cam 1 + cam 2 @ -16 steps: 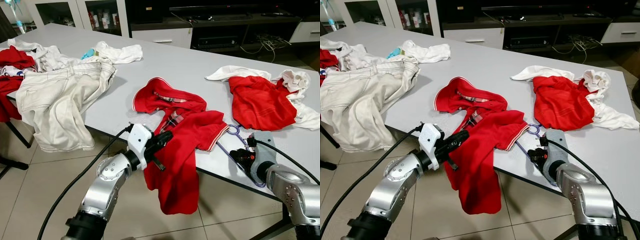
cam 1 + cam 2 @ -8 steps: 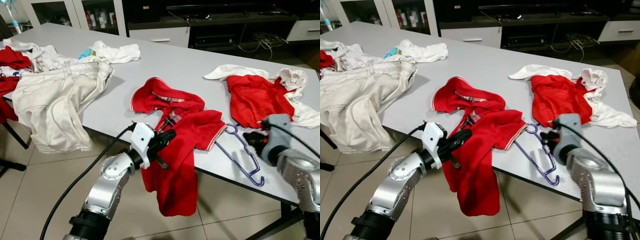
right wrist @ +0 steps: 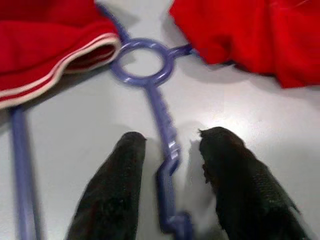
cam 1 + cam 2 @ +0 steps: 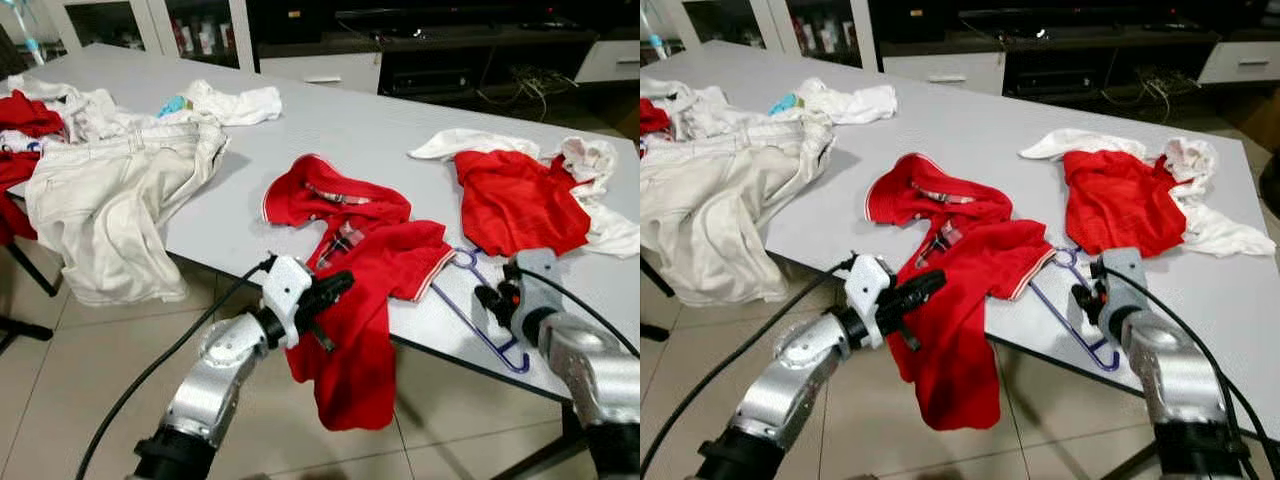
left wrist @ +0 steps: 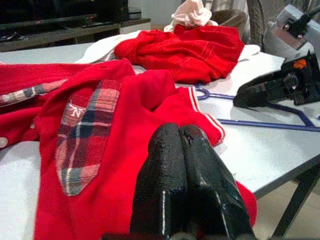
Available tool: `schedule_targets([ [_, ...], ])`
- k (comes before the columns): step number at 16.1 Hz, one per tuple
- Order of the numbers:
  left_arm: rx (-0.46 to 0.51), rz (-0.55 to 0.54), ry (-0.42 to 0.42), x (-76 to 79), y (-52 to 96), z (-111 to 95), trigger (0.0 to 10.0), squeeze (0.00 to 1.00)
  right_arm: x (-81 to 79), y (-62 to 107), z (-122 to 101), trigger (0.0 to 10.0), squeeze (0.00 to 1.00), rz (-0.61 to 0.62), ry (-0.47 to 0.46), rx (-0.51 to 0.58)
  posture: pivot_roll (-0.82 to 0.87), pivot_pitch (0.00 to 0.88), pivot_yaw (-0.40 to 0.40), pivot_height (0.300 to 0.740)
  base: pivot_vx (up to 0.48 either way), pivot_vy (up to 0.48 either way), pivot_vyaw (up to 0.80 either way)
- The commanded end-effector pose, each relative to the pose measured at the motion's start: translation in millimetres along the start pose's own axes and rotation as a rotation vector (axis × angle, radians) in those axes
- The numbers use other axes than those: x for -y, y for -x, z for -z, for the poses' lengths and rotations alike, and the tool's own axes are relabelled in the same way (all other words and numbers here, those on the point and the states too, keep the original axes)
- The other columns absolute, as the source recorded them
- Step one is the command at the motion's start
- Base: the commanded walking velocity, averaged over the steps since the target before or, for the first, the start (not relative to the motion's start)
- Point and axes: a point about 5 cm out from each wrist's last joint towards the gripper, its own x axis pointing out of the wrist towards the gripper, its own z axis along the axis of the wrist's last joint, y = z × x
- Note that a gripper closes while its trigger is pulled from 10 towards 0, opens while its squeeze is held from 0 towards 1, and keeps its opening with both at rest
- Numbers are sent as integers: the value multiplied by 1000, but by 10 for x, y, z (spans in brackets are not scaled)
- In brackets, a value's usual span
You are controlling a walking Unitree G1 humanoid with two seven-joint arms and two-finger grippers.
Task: Hang hanger
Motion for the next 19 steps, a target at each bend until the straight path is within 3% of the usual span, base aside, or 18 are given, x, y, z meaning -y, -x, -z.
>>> schedule_targets([
  [1,8,-15,-30,-87,18,-51,10000,0,43,-20,-39,10000,0,13,13,8,-122,0,5,740,0,0,0],
  [3,5,-20,-37,-111,30,-52,10000,0,62,-52,-12,10000,0,18,21,-7,-120,0,4,740,0,0,0],
  [6,7,-23,-38,-115,32,-50,10000,0,62,-101,238,10000,0,-31,-55,-142,-118,0,3,740,0,0,0],
  [8,7,-18,-36,-93,26,-45,10000,0,75,-97,305,0,0,-33,-88,-170,-117,0,3,740,0,0,0],
  [16,2,-1,-42,-83,10,-45,10000,0,193,21,11,0,0,-32,-87,-90,-142,0,18,740,0,0,0],
  [19,3,-5,-42,-69,4,-38,10000,0,284,164,46,0,0,-45,-68,-119,-138,0,13,740,0,0,0],
])
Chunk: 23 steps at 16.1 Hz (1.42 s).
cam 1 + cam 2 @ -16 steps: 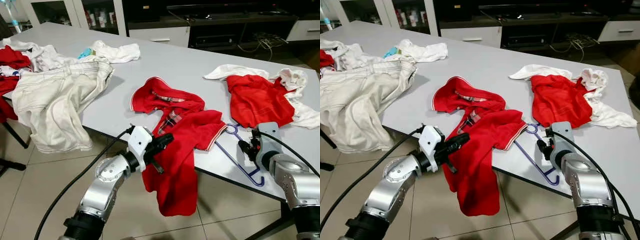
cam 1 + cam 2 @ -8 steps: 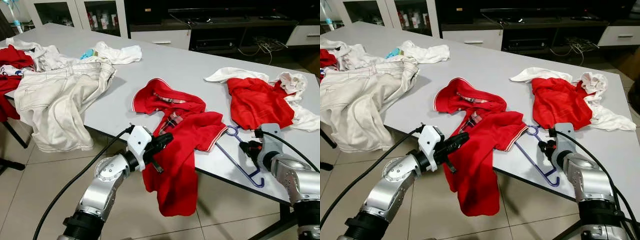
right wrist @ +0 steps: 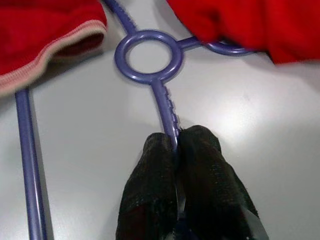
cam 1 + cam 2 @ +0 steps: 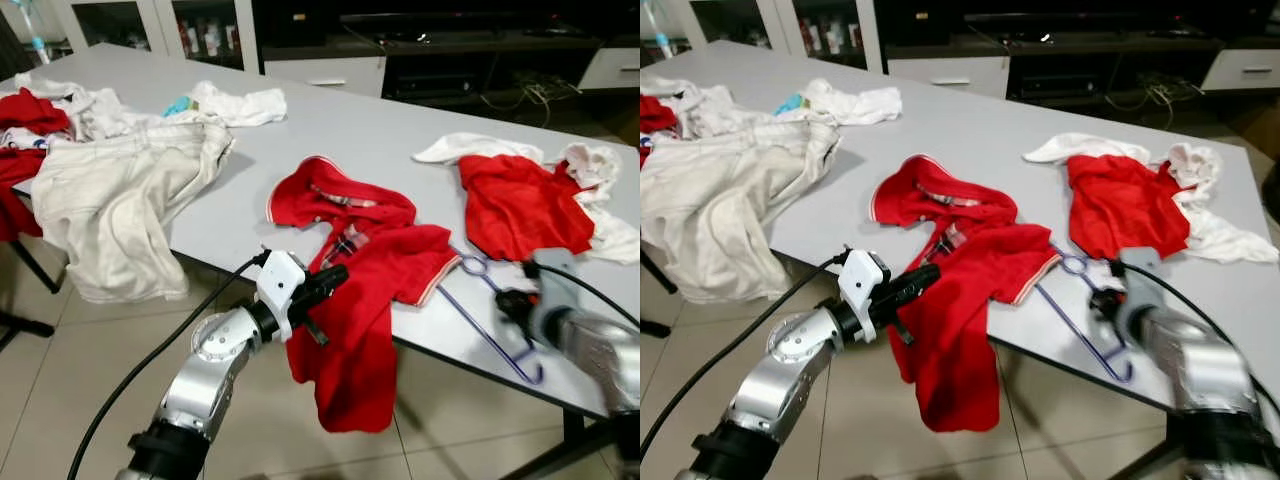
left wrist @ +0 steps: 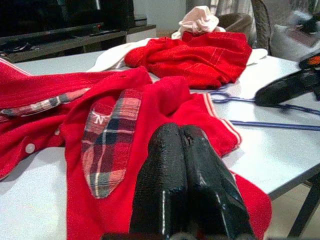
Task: Hang hanger
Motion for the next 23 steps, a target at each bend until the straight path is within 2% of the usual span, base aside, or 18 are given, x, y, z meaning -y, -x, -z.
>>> schedule_targets([
  [1,-9,-1,-12,-4,-5,6,10000,0,41,51,10,0,0,1,-7,-7,-138,0,13,740,0,0,0],
  [3,-8,-2,-11,0,-9,6,10000,0,53,121,22,0,0,-19,-2,-17,-140,0,12,740,0,0,0],
  [9,2,1,-10,8,-52,-10,10000,0,-78,218,-93,0,0,-99,-13,13,-150,0,11,740,0,0,0],
  [11,0,-3,-5,12,-43,5,10000,0,-136,299,-1,0,0,-176,-20,-20,-148,0,10,740,0,0,0],
  [13,0,-1,-4,25,-49,4,10000,0,-132,298,34,0,0,-158,-20,-18,-151,0,11,740,0,0,0],
  [14,1,1,-3,29,-54,3,10000,0,-101,290,20,5608,0,-124,-14,3,-151,0,11,740,0,0,0],
  [15,2,1,-3,28,-60,0,10000,0,-40,268,-23,10000,0,-54,-8,41,-155,0,13,740,0,0,0],
  [17,5,5,-4,32,-72,-8,10000,0,10,258,-97,10000,0,3,-32,81,-154,0,12,740,0,0,0],
  [20,5,3,-5,32,-73,-11,10000,0,-33,232,-190,10000,0,-16,-55,109,-151,0,11,740,0,0,0],
  [23,8,-8,-2,43,-63,-14,10000,0,-26,79,-181,10000,0,24,-61,110,-135,0,-1,740,0,0,0],
])
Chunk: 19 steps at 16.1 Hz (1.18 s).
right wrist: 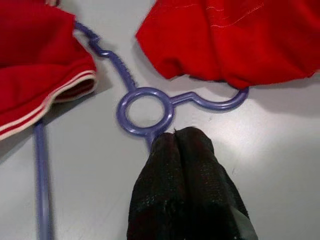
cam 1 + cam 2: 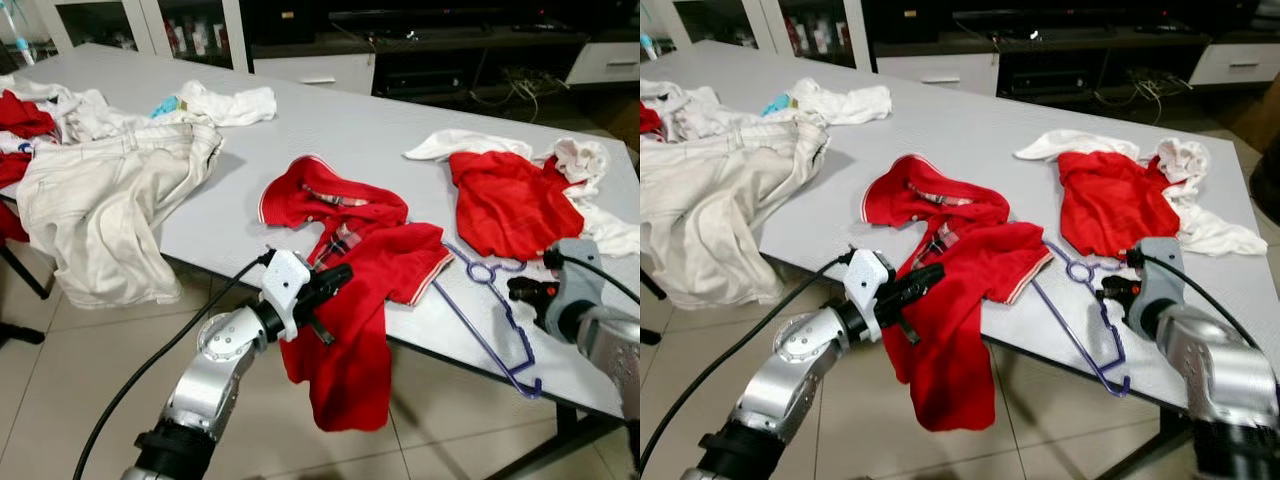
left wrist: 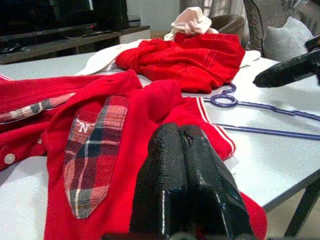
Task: Hang hanger
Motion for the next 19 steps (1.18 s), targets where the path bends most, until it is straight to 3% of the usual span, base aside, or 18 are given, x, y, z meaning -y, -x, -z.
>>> schedule_targets([
  [1,-3,-2,-10,12,-1,-4,10000,0,-4,-75,30,10000,0,28,8,-3,-127,0,-7,740,0,0,0],
  [6,-6,-4,-4,36,13,17,10000,0,-49,-231,30,10000,0,69,17,48,-124,0,-7,740,0,0,0],
  [9,-8,0,-5,30,7,15,10000,0,-77,-278,100,10000,0,62,41,21,-124,0,-7,740,0,0,0],
  [14,-5,0,-7,24,4,11,10000,0,15,-234,295,10000,0,73,43,-42,-128,0,-4,740,0,0,0],
  [19,-6,3,-6,32,5,15,10000,0,31,-196,326,10000,0,68,41,-54,-128,0,-4,740,0,0,0],
])
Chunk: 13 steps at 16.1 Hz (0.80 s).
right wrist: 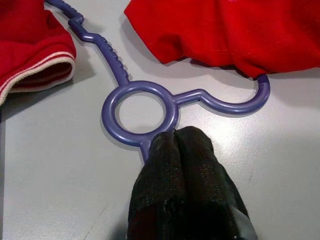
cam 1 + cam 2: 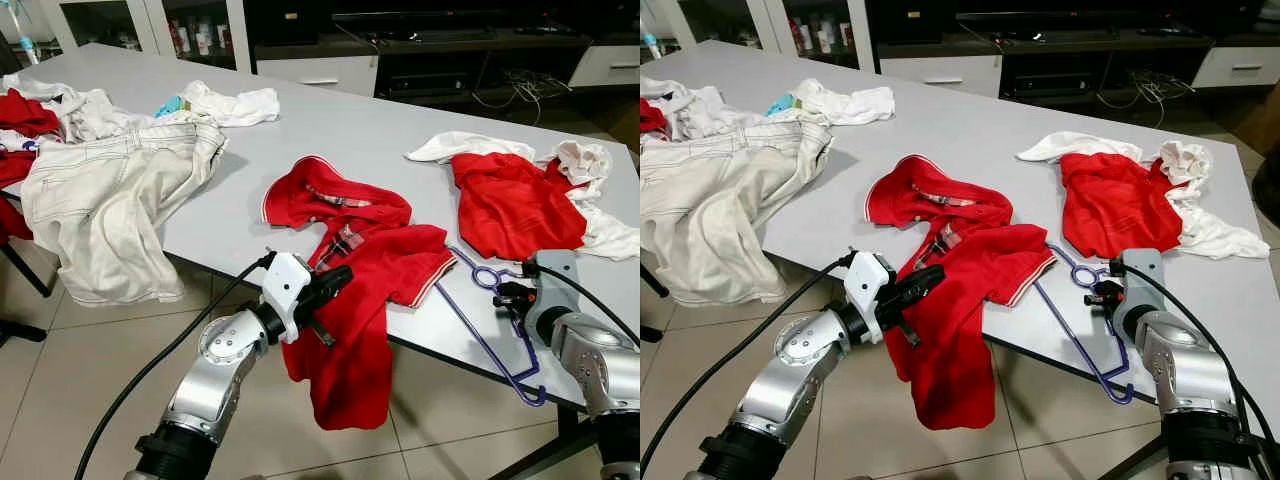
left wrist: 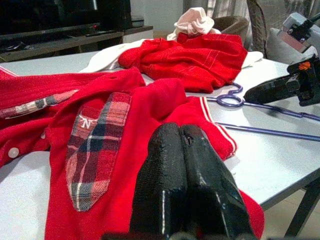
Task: Hang hanger
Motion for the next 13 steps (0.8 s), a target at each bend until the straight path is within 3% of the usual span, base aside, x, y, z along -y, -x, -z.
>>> schedule_targets([
  [1,-3,8,-13,10,-1,-6,10000,0,43,18,107,10000,0,13,-2,-54,-128,0,-4,740,0,0,0],
  [13,-2,9,-13,11,-1,-6,10000,0,48,33,117,10000,0,9,-5,-56,-128,0,-4,740,0,0,0],
])
